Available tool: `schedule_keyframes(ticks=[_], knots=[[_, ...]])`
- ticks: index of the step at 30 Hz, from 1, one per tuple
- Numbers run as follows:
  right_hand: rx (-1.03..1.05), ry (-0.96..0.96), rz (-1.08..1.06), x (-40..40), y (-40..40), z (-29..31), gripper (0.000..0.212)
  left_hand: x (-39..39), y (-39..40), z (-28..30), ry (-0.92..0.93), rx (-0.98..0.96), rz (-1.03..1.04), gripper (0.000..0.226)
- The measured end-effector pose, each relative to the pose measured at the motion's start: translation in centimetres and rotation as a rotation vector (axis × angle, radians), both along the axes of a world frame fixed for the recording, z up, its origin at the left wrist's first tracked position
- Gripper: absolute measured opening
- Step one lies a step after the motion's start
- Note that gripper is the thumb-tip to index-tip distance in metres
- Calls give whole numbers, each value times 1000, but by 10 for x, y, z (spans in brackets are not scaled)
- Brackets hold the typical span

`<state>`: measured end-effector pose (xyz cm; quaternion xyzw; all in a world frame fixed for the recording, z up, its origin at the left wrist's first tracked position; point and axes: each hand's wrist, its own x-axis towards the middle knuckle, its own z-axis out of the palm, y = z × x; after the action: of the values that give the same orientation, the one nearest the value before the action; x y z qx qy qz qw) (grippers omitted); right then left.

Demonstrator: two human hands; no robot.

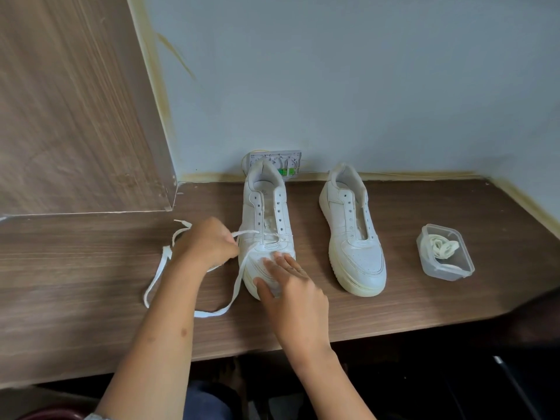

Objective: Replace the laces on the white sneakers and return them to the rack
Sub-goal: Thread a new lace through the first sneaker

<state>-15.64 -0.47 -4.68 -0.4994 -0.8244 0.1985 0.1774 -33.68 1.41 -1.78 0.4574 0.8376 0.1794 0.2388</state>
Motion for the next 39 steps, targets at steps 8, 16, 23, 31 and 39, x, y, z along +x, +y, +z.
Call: schedule_keyframes(ticks=[8, 16, 23, 31, 39], knots=[[16, -2, 7, -1, 1, -1, 39, 4, 14, -30, 153, -15, 53, 19], [177, 182, -6, 7, 8, -5, 12, -9, -21, 20, -273, -158, -161, 8], [-47, 601, 130, 13, 26, 7, 40, 10, -29, 48, -574, 154, -266, 10], [-133, 632, 132, 10, 37, 6, 14, 9, -20, 38, -527, 320, -275, 9], [37, 558, 49, 18, 51, 4, 14, -8, -15, 16, -307, 304, -164, 17]])
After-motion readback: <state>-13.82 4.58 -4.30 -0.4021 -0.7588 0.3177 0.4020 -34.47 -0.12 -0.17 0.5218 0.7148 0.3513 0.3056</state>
